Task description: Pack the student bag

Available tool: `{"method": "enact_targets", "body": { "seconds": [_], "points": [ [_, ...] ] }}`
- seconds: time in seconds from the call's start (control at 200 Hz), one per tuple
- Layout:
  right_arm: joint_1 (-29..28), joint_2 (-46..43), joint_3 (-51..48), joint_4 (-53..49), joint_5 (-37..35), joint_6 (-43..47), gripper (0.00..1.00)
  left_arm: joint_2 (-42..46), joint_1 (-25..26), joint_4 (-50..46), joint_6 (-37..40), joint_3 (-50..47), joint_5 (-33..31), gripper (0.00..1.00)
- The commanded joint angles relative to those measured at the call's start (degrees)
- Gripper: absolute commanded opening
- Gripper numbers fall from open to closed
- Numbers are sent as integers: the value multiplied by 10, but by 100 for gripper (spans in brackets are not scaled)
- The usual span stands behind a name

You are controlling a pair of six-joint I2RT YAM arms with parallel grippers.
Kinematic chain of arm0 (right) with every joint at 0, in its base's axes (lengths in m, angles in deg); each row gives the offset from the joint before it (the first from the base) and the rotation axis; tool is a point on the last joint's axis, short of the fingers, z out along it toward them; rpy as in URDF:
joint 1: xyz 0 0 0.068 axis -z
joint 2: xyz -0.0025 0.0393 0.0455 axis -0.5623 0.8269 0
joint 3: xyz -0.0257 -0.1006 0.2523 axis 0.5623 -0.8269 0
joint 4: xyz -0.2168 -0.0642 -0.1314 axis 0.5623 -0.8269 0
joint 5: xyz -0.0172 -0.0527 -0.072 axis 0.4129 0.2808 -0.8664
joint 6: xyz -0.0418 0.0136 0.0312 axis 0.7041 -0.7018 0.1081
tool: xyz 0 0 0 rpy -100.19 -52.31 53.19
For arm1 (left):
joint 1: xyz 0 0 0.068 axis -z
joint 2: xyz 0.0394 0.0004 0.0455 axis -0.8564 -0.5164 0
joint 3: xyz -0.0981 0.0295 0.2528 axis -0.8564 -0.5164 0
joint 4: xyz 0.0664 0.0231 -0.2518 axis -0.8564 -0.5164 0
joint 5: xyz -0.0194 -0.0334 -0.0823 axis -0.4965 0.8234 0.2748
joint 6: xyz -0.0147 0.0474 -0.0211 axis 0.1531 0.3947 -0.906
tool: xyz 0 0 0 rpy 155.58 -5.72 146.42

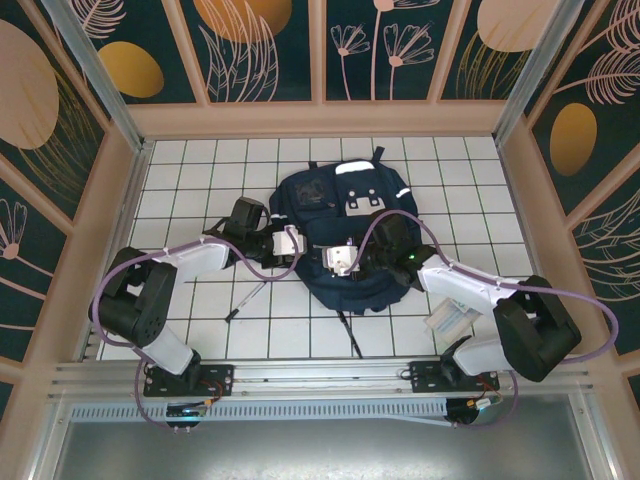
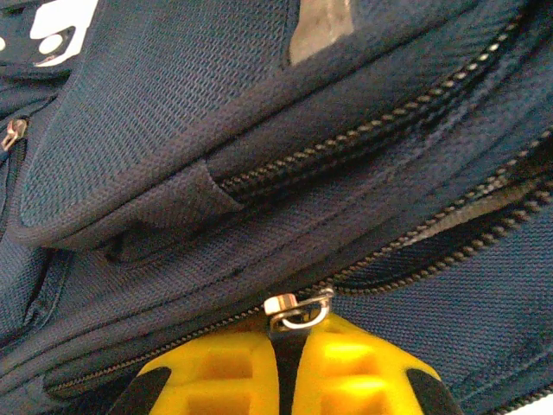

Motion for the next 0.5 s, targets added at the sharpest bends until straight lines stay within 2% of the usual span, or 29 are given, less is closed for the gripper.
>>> {"method": "enact_targets", "body": {
  "seconds": [0.0, 0.205, 0.36, 0.465, 0.495],
  "points": [
    [-4, -25, 20, 10, 22, 24, 0, 9, -3, 20, -15, 3, -26, 0],
    [-5, -18, 22, 6, 25, 27, 0, -20, -47, 21, -78, 32, -131, 0],
    [-11, -10, 22, 5, 15, 33, 0, -40, -60, 49, -126, 47, -176, 0],
    [-13, -4, 7, 66, -1, 0, 0, -73, -61, 52, -148, 63, -239, 0],
    [-13, -1, 3, 89, -12, -17, 6, -81, -61, 49, -154, 68, -255, 0]
  ]
}}
